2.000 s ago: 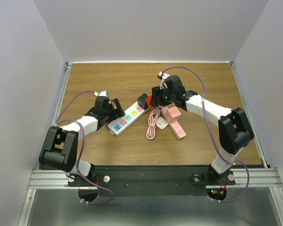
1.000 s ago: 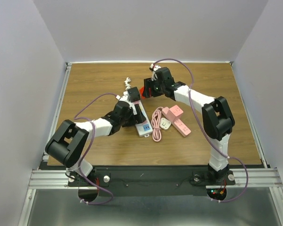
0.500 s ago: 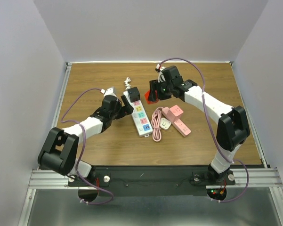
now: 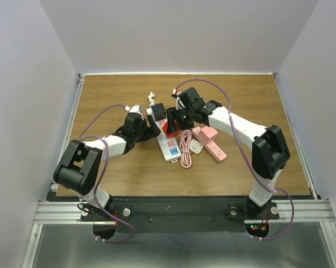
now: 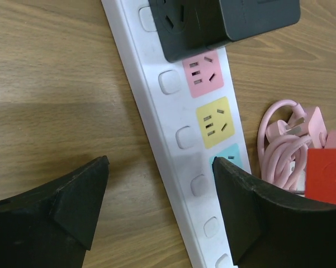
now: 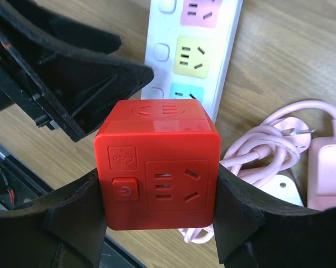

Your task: Insert the plug

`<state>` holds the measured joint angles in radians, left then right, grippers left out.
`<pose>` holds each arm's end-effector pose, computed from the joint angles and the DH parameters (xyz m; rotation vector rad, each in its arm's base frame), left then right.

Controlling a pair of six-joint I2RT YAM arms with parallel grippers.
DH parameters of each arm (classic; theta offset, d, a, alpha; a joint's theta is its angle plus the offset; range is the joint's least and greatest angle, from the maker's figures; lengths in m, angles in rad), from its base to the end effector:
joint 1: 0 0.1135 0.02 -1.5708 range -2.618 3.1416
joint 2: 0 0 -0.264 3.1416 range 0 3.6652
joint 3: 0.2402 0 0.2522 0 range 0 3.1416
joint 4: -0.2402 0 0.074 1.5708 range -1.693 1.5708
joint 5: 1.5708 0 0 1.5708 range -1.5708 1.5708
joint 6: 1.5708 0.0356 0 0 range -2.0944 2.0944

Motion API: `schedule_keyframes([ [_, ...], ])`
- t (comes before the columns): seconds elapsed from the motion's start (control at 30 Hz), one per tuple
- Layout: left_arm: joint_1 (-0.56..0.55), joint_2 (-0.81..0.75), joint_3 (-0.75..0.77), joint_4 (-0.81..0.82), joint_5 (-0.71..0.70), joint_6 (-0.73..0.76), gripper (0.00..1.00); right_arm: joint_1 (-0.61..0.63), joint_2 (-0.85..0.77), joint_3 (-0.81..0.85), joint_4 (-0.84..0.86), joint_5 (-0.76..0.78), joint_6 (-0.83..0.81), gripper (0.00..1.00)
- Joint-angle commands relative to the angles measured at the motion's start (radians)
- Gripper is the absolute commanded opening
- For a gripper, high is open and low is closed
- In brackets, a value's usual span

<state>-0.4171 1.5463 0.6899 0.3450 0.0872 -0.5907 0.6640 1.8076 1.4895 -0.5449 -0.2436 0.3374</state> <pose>0.2866 -0.1304 0.1781 -0.1321 2.1538 -0.6923 0.3128 0.2557 0.2680 -0.5260 2.4865 0.7229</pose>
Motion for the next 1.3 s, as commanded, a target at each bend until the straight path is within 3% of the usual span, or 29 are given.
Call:
schedule_keyframes([
  [0.0,0.008,0.034,0.052,0.051,0.019,0.017,0.84,0.023,0.027,-0.002,0.006,0.01,0.02,0.0],
  [0.37,0.012,0.097,0.079,0.058,0.049,0.015,0.8,0.025,0.093,0.025,0.005,0.049,-0.003,0.0],
  [0.77,0.014,0.106,0.073,0.055,0.066,0.015,0.67,0.026,0.131,0.066,0.005,0.099,-0.008,0.0],
  [1.27,0.014,0.115,0.071,0.055,0.082,0.015,0.65,0.025,0.137,0.123,0.005,0.145,0.002,0.0],
])
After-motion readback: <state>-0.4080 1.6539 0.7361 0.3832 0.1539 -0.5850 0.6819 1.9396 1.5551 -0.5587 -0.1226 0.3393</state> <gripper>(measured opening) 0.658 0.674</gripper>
